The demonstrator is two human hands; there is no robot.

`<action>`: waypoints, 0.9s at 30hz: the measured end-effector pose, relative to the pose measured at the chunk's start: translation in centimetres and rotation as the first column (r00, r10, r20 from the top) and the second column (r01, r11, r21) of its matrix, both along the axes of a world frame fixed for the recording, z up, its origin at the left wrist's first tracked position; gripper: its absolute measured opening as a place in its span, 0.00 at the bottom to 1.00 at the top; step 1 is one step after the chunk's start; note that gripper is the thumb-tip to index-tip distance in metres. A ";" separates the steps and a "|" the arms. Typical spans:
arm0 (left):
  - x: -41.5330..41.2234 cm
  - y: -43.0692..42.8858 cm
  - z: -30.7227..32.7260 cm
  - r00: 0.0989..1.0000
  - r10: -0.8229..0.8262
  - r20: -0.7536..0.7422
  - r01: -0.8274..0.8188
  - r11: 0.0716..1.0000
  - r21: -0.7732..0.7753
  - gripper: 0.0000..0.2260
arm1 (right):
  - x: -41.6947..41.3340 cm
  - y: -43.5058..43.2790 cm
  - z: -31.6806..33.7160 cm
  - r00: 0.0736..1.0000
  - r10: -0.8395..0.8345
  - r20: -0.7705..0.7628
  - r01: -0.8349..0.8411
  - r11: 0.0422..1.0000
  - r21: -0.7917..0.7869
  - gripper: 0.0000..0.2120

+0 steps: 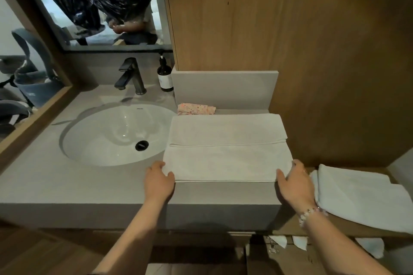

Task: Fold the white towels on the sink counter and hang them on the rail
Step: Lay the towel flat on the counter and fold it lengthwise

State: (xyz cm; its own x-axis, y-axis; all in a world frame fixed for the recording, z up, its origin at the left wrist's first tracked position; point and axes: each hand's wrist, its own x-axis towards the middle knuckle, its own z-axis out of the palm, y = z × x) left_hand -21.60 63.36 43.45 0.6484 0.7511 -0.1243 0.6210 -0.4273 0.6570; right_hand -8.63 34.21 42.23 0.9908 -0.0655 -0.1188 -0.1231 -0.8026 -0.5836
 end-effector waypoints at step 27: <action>5.3 4.2 4.3 0.941 -0.093 0.325 0.120 0.991 -0.063 0.09 | 10.2 -0.6 5.5 0.956 0.139 0.259 -0.207 0.944 0.258 0.11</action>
State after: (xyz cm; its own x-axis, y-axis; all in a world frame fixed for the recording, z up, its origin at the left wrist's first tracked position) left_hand -16.32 67.54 47.77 0.7393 0.6717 0.0465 0.3253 -0.4168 0.8488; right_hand 1.56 33.64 47.76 0.9854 0.1112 0.1293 0.1702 -0.5992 -0.7823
